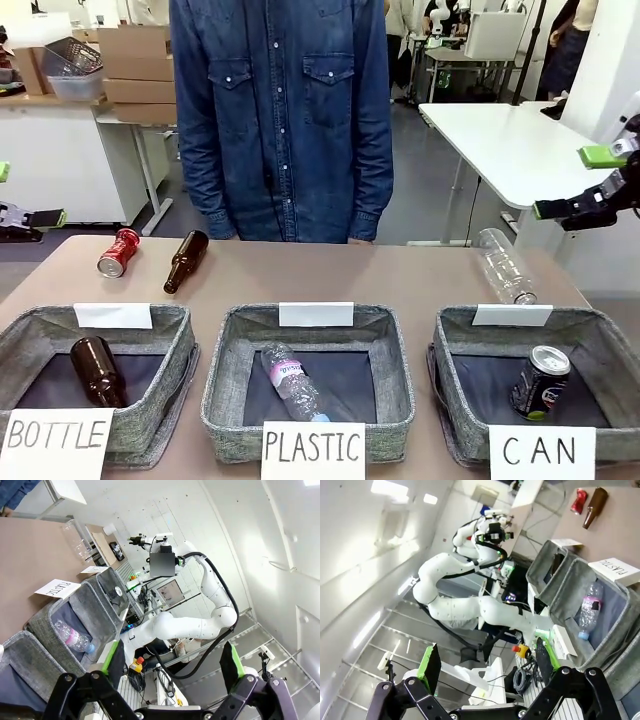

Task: Sort the can waste into the basket.
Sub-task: Pick up the can waste from the table and place it in the right Fabric basket.

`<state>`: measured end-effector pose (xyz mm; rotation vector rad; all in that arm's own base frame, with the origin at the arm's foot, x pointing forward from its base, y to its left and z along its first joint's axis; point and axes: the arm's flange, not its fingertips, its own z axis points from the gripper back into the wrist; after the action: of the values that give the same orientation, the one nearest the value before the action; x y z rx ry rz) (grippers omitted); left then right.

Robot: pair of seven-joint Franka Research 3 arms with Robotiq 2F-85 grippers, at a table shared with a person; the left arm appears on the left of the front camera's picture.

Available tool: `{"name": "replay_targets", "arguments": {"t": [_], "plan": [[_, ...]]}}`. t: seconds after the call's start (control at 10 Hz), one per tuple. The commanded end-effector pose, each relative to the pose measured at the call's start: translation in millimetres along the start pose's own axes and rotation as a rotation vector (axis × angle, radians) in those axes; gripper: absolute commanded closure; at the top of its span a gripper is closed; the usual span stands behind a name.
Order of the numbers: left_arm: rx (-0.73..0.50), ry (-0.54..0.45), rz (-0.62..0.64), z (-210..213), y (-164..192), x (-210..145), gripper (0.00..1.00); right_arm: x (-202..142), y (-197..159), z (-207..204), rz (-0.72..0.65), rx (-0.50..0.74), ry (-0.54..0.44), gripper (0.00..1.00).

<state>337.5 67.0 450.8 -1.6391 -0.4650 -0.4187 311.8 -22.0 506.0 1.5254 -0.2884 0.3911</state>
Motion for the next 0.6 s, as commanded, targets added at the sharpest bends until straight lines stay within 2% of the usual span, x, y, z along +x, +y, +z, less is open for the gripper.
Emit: {"name": "replay_targets", "arguments": {"t": [0.0,0.2,0.3,0.4,0.5], "plan": [[-0.019,-0.012,-0.022,-2.2,-1.5,0.1,0.0,-0.3,-1.1,0.8,0.029,0.002,0.015,0.0],[0.0,0.0,0.0,0.0,0.0,0.0,0.0,-0.3,-1.1,0.8,0.029,0.002,0.015,0.0],[0.273,0.123,-0.03,-0.3,2.7,13.9,0.0,-0.3,-1.1,0.8,0.029,0.002,0.015,0.0],[0.584,0.179,-0.029,-2.0,16.0,35.0,0.0,-0.3,-1.1,0.8,0.029,0.002,0.015,0.0],[0.96,0.246,-0.013,-1.7,29.6,52.2,0.0,-0.3,-1.1,0.8,0.029,0.002,0.015,0.0]]}}
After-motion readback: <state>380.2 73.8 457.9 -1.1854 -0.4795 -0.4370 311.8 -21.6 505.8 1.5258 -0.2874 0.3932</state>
